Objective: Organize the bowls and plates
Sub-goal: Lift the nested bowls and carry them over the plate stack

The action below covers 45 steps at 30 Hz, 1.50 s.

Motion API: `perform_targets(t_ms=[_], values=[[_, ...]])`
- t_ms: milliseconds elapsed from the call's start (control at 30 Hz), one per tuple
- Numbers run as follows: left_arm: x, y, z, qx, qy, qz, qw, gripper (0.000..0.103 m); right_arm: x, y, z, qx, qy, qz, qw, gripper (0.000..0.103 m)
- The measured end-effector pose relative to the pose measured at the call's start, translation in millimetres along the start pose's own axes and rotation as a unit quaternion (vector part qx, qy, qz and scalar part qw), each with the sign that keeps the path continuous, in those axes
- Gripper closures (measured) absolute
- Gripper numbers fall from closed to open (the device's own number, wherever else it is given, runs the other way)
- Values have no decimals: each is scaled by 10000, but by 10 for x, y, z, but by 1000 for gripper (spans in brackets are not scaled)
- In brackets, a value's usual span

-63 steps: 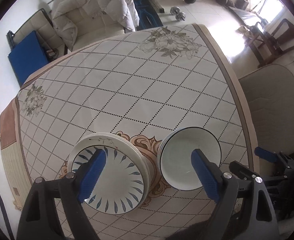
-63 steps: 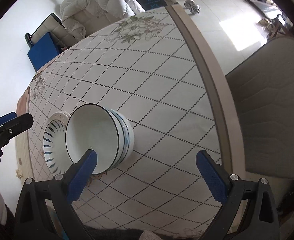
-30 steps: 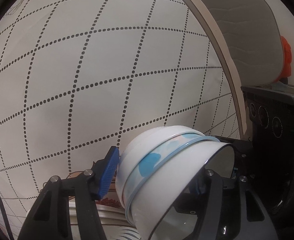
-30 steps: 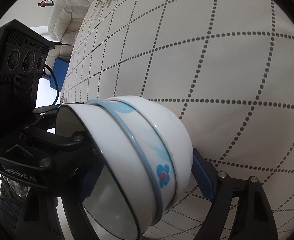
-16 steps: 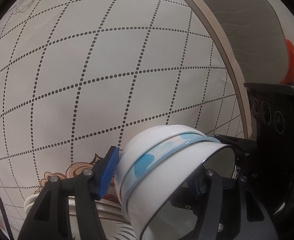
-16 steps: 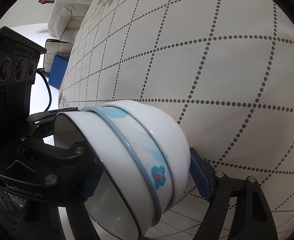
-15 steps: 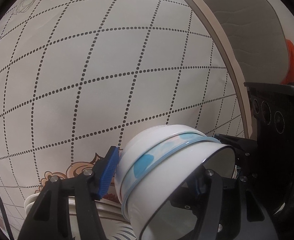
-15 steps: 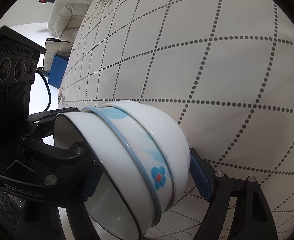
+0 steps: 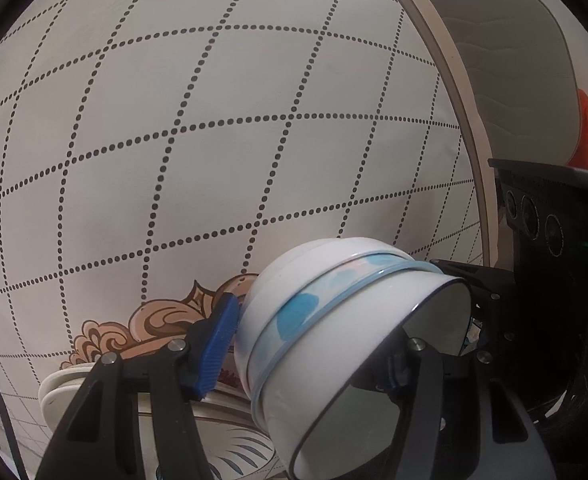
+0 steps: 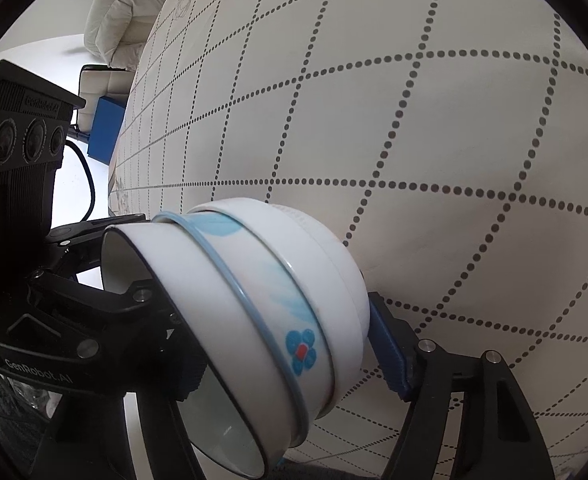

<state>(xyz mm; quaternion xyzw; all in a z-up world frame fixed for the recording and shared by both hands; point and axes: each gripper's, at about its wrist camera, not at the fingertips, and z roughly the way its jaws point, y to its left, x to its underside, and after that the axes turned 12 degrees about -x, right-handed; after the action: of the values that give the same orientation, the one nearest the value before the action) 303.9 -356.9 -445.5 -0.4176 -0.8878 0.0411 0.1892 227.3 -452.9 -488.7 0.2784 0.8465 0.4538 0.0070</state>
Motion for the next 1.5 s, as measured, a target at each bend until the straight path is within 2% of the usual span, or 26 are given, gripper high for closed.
perform_targets(t_ms=[133, 333, 533, 667, 1233, 1500], values=[[38, 79, 19, 128, 86, -37, 9999, 46, -1, 42, 46, 132, 97, -80, 9998, 29], [58, 128, 3, 206, 70, -246, 9995, 46, -32, 23, 69, 43, 109, 80, 9999, 28], [41, 118, -60, -50, 46, -258, 9996, 44, -25, -27, 117, -105, 188, 415, 9989, 28], [31, 129, -66, -71, 88, -289, 9995, 44, 13, -64, 108, -180, 186, 518, 9983, 28], [41, 162, -257, -227, 42, -347, 9991, 44, 81, -27, 4, -487, 223, 582, 9969, 28], [111, 221, -474, -287, -92, -373, 9988, 44, 50, 178, -25, -547, 217, 459, 9972, 28]])
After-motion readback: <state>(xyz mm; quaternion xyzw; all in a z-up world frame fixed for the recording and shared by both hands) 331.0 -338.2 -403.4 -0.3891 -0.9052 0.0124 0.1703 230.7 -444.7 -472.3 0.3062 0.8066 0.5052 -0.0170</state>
